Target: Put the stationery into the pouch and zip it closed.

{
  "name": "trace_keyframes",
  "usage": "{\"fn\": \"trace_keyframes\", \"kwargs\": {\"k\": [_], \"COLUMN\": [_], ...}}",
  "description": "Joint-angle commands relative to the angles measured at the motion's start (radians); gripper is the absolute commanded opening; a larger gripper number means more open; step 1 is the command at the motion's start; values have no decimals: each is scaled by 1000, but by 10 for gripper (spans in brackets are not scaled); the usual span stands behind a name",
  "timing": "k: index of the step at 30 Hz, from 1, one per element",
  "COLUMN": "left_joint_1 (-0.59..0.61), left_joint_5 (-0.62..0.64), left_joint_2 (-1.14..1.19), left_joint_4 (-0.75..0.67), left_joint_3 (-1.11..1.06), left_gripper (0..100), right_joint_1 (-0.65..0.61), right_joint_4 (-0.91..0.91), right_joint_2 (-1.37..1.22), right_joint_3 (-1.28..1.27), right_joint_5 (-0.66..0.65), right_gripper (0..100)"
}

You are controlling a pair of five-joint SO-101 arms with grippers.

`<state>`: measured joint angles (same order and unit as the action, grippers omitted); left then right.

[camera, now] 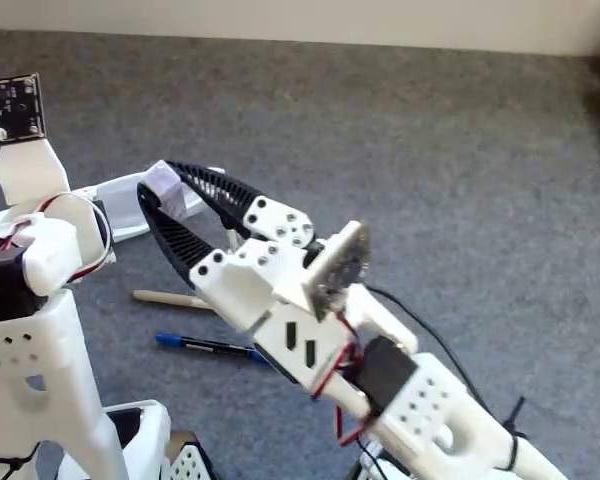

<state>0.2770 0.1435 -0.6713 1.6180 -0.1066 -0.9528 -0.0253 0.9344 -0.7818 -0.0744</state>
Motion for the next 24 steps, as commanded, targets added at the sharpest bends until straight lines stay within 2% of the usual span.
{"fn": "trace_keyframes", "kwargs": {"k": [1, 16, 24], "left_joint_1": [-21, -16, -16], "left_joint_5": [14, 11, 11], "left_joint_2": [16, 16, 16], "left_joint_4": [-5, -5, 0], "left_joint_3": [1, -1, -1], "left_gripper": [7, 7, 7], "right_joint_1": [-5, -2, 39], "right_joint_4": [-133, -355, -427], "right_joint_2": [-56, -237, -337], "right_joint_3": [-10, -131, -131], "right_joint_5": [5, 5, 8], "right_gripper": [5, 5, 5]}}
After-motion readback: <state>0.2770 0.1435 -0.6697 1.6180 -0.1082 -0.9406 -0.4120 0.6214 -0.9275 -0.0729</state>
